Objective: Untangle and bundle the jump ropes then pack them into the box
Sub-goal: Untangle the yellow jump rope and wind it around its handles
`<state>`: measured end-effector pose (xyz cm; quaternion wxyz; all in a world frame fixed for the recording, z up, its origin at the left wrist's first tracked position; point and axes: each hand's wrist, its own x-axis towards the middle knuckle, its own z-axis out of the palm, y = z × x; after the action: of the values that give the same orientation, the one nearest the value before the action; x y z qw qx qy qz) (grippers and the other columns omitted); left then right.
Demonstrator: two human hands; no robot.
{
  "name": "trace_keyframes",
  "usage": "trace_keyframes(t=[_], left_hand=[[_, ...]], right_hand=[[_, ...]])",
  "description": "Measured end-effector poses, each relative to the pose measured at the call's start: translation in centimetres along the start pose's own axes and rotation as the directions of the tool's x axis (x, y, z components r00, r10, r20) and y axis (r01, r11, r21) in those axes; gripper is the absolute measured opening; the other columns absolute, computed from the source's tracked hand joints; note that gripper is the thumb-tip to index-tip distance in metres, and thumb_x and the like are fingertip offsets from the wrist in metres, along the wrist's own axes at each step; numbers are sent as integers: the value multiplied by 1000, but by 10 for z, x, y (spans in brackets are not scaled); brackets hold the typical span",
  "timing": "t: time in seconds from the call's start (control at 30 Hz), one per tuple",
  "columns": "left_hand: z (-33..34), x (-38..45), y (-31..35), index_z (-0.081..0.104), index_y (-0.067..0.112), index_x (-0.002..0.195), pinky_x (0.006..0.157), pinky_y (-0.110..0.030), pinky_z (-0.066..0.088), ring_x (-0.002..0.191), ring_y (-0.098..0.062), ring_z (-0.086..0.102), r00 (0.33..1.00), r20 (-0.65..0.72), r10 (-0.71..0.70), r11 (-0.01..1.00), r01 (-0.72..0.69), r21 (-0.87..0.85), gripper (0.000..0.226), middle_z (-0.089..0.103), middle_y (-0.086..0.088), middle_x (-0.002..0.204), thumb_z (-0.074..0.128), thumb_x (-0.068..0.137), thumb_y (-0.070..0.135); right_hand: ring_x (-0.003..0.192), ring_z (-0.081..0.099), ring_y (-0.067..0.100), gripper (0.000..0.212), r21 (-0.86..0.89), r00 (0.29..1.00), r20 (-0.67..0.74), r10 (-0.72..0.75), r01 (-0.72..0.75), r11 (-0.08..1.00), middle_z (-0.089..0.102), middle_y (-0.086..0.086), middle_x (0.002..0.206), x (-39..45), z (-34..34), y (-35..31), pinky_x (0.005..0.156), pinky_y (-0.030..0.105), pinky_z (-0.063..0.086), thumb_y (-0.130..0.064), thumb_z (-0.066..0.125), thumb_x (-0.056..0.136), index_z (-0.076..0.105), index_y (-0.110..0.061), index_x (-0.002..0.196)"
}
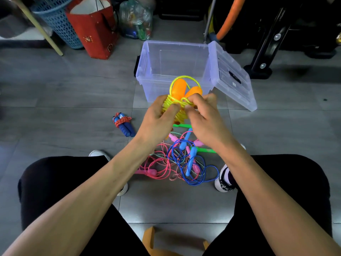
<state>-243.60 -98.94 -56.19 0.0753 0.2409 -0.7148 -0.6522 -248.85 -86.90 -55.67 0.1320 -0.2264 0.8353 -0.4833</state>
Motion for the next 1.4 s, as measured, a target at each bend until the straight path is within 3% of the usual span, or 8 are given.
trace_keyframes(t=[0.13,0.3,0.4,0.53,0.7,1.0,1.17,1.4], left_hand=[[-5,-3,1,62,23,98,53,-25,50,59,-10,58,996,-77,37,997,-31,77,10,64,2,70,57,90,21],[-7,-14,5,58,26,111,55,-27,48,53,-14,57,998,-56,36,999,-35,15,21,65,-3,69,59,91,19],[-10,-16,1,42,38,133,69,-17,48,75,-2,62,974,96,204,976,-211,63,47,67,8,96,53,95,11],[-6,-16,-7,59,19,122,79,-11,40,92,1,53,901,150,407,830,-433,352,31,56,6,110,48,95,9],[-9,-10,2,58,20,110,67,-3,34,87,4,49,944,140,299,837,-329,436,20,49,2,103,43,100,13],[-7,-4,5,50,20,91,64,-28,34,69,-15,41,986,162,51,960,-93,265,22,45,-5,80,34,105,18],[-10,-5,5,56,20,85,65,-31,37,69,-19,46,985,152,-87,984,61,168,25,51,-9,76,39,103,20],[-16,-7,5,64,19,89,68,-31,42,67,-16,55,976,166,-138,986,120,111,22,63,2,72,45,99,13]], right_hand=[[99,42,6,27,13,992,104,69,-71,997,27,-9,92,3,0,-4,77,3,31,-9,48,94,49,-32,80],[107,40,19,11,-246,972,214,-94,147,958,30,2,103,-2,-13,0,82,19,31,-16,61,88,56,-17,98],[108,39,18,21,-312,949,302,-90,188,931,32,3,106,-1,-24,5,89,22,31,-22,62,92,57,-13,110],[104,41,18,24,-332,951,264,-160,246,911,33,2,103,3,-31,9,95,29,35,-20,61,94,61,-9,115],[102,48,28,25,-343,945,191,-265,317,884,38,2,100,4,-25,13,94,42,40,-26,58,94,63,-7,110],[90,58,29,36,-473,864,-26,-503,432,767,59,10,99,4,-23,10,79,46,48,-29,68,88,62,-8,117],[85,56,34,11,-516,739,88,-668,608,604,59,16,96,4,-18,16,72,48,45,-11,65,91,73,-8,98],[79,49,30,9,-561,734,137,-665,611,559,53,15,89,6,-10,24,68,44,42,-5,63,88,69,-6,95]])
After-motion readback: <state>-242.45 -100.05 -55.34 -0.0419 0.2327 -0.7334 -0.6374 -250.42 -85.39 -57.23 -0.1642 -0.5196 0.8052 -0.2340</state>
